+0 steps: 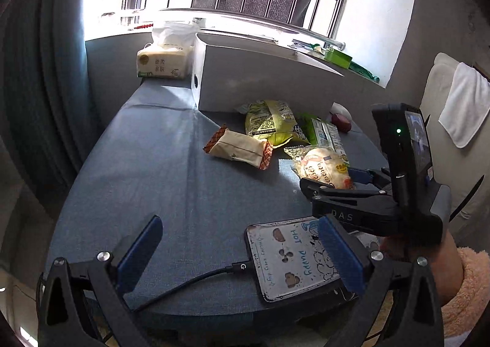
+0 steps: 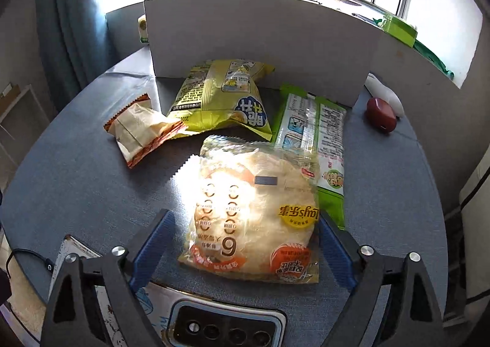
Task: Organize snacks
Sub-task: 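Grasp the cream pastry with the left tool while the right tool grasps another round bread bun, then drop the pastry and bread bun into the white box and open both tools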
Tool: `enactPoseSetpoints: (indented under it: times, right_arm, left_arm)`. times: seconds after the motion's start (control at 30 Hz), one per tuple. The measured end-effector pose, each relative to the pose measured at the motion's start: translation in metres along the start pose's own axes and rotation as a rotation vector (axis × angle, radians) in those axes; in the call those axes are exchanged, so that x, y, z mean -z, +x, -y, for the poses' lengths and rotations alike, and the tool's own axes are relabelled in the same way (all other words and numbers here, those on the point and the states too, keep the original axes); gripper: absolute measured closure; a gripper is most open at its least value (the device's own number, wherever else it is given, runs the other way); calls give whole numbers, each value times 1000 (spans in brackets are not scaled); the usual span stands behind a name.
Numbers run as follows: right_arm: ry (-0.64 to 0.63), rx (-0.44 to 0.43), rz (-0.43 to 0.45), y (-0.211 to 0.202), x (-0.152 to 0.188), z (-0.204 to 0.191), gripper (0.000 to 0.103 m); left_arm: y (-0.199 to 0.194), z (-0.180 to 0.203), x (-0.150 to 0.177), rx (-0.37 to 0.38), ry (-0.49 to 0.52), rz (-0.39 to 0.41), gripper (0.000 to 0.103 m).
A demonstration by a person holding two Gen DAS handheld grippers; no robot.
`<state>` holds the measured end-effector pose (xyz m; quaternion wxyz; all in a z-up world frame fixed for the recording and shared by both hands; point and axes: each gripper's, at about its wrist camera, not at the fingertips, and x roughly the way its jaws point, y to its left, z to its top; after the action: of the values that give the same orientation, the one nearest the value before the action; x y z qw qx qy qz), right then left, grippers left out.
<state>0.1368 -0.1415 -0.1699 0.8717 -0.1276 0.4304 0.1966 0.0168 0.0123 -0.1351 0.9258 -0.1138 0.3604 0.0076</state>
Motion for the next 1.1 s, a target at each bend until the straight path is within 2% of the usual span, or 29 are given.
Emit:
enactPoseSetpoints:
  times: [0.2, 0.3, 0.43, 0.5, 0.63, 0.73, 0.9, 0.93, 0.97, 1.0, 1.07, 1.1]
  right_arm:
    - [51, -86, 47, -24, 9, 12, 27]
    - [87, -118, 78, -42, 15, 24, 27]
    - [146, -160, 110, -64, 22, 42, 26]
    - [166, -165, 122, -71, 25, 47, 26]
    - [181, -176, 140, -81, 27, 56, 26]
    - [207, -191, 137, -82, 31, 62, 26]
    - [217, -202, 123, -77, 32, 65, 26]
    - [221, -202, 120, -76, 32, 65, 26]
    - [224, -205, 117, -75, 33, 66, 26]
    - [228, -206, 115, -75, 33, 66, 26]
    - [229, -206, 114, -75, 34, 67, 26]
    - [229, -203, 113, -74, 35, 66, 26]
  left_arm:
    - [11, 0, -7, 7, 38, -18, 0]
    - [26, 2, -19, 39, 67, -42, 0]
    - [59, 8, -43, 47, 157, -97, 0]
    - [79, 7, -56, 88, 193, -132, 0]
    - [122, -3, -77, 97, 195, -212, 0]
    - [146, -9, -83, 137, 190, -264, 0]
    - [152, 2, -86, 75, 272, -267, 1]
    - [151, 5, -84, 54, 290, -260, 3]
    - [148, 8, -84, 24, 319, -247, 18]
    - [144, 11, -84, 26, 330, -234, 37]
    - [137, 5, -86, 72, 275, -234, 43]
    - [132, 2, -86, 72, 255, -220, 43]
